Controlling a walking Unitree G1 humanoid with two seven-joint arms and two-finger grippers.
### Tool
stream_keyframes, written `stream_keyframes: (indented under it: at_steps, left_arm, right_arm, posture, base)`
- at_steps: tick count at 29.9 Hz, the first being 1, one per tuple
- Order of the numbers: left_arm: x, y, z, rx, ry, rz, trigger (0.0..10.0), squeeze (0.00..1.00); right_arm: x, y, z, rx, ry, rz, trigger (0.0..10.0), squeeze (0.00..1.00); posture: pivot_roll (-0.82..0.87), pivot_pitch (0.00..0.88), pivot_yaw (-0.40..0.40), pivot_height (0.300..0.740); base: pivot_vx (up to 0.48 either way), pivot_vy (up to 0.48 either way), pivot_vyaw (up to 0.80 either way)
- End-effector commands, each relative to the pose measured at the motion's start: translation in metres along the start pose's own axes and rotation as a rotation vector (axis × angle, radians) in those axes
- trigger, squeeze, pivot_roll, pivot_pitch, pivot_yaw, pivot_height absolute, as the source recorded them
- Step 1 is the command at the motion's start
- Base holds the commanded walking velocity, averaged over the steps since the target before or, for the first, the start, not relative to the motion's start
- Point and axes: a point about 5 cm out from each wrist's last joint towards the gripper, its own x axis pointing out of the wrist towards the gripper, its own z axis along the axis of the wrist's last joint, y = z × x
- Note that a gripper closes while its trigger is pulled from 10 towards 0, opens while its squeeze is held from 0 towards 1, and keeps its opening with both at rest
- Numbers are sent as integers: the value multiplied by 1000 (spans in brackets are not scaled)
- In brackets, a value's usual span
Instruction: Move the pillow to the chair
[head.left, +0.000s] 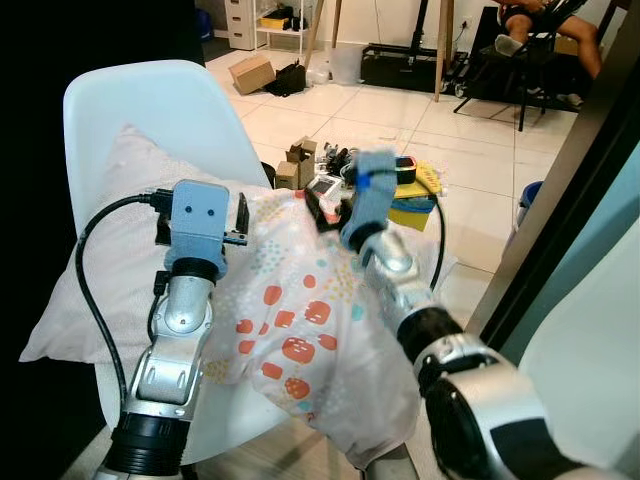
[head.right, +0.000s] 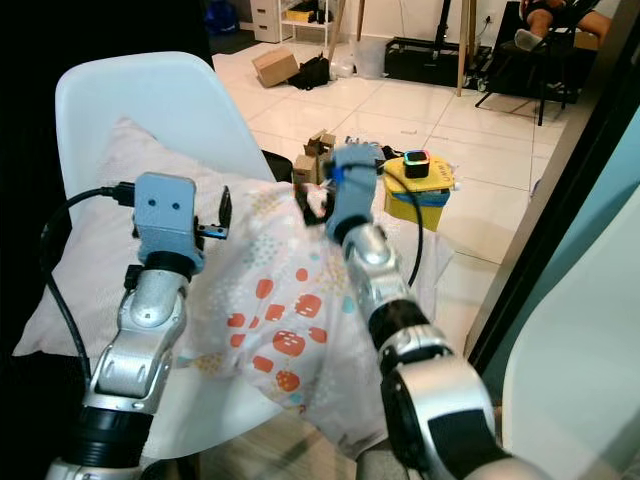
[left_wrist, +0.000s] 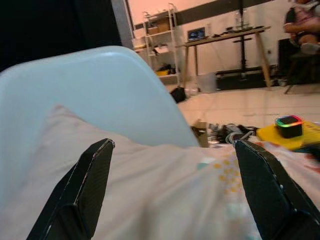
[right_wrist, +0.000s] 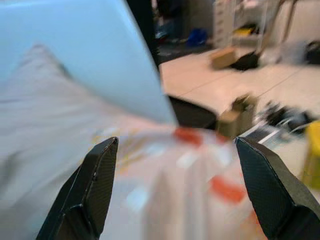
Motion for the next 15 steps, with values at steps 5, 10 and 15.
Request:
stream_keyframes:
  at_steps: [5,10,15]
  left_arm:
    - [4,-1,-7,-36,71,1,10000,0]
    - [0,0,-14,-2,89,1,10000,0]
    - [-5,5,-19,18,100,15,10000,0]
  right_arm:
    - [-6,0,-8,69,-1,5,10000,0]
    - [-13,1,-16,111,-5,33,10000,0]
    - [-21,1,-25,134,2,60,10000,0]
  posture:
    - [-185,2,-1,548]
    - [-189,7,-1,563]
    - [-187,10,-3,578]
  base:
    - [-276,0,0]
    - [-192,0,0]
    - [0,0,0]
